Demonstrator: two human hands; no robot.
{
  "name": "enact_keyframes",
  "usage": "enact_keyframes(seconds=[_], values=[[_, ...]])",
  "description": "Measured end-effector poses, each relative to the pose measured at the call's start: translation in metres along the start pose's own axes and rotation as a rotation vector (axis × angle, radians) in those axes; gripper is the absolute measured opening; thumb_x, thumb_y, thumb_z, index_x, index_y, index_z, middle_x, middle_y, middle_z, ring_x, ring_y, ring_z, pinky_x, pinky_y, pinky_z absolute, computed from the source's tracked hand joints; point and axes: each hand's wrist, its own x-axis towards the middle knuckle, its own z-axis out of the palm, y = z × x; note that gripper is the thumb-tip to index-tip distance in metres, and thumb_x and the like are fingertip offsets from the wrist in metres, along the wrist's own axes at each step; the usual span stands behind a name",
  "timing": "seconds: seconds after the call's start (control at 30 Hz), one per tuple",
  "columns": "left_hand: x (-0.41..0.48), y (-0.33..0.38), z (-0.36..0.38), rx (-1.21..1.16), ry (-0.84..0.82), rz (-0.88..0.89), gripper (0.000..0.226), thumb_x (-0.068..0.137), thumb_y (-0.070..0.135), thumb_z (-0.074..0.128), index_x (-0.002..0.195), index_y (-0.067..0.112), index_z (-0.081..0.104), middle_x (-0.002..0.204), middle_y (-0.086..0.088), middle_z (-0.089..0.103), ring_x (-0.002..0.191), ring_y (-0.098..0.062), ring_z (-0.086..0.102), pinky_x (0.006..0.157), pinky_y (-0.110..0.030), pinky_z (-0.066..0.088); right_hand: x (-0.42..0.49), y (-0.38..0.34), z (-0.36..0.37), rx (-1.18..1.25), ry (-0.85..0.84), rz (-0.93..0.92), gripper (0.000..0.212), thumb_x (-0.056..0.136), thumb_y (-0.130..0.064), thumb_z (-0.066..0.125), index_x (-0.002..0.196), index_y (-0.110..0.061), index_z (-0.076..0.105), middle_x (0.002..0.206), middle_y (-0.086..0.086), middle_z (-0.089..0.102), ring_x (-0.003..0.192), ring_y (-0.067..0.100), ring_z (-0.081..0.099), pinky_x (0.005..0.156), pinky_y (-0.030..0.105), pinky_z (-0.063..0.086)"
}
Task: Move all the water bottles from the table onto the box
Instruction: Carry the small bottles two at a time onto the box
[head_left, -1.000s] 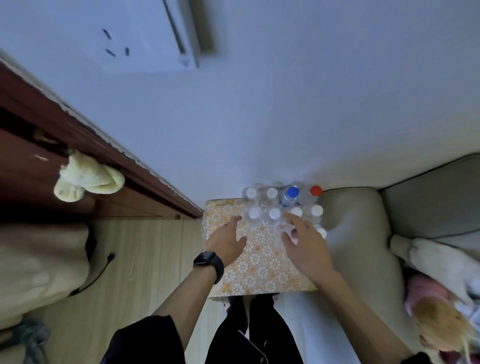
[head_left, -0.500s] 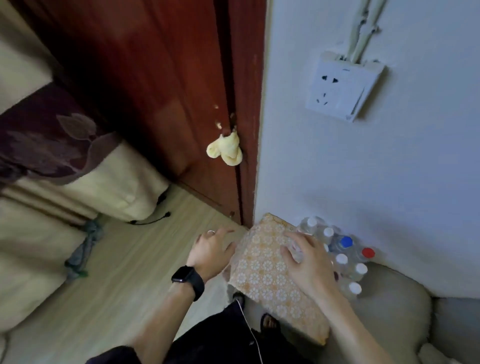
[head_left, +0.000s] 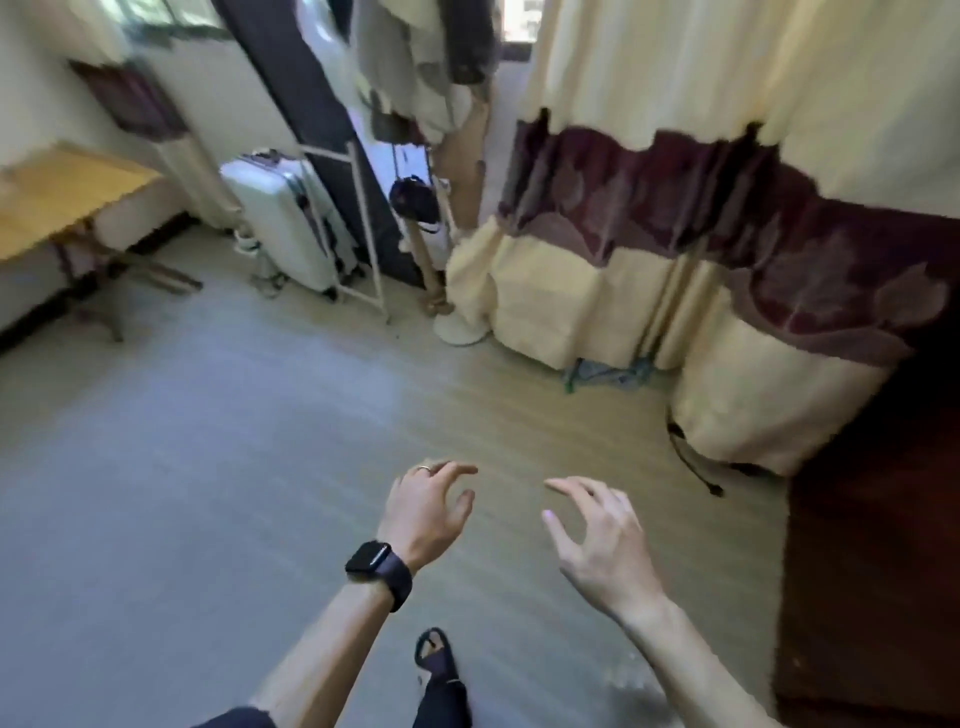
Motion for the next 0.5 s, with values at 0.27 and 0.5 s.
enact_keyframes(seconds=[0.27,0.5], values=[[-0.025,-0.179,-0.132,-0.104,0.363,-0.433,0.034,0.094,0.038,0.058,0.127,0.034,0.062,0.131,0.008,0.062,0.123,-0.016,0.054,0.1,-0.033,0.044,0.125,-0.2,0.084,-0.113,-0.174,-0.532,0.039,0.093,-0.042,0.064,0.129,-0.031,0.064,0.13,-0.004,0.06,0.125,0.02,0.047,0.106,0.032,0.04],[-0.014,-0.323,-0.245,-0.102,0.513,-0.591,0.036,0.094,0.038,0.059,0.13,0.034,0.06,0.132,0.005,0.061,0.123,-0.018,0.054,0.104,-0.034,0.04,0.222,-0.357,0.183,-0.153,-0.226,-0.705,0.043,0.095,-0.056,0.053,0.136,-0.042,0.054,0.141,-0.01,0.052,0.134,0.016,0.038,0.109,0.035,0.04]])
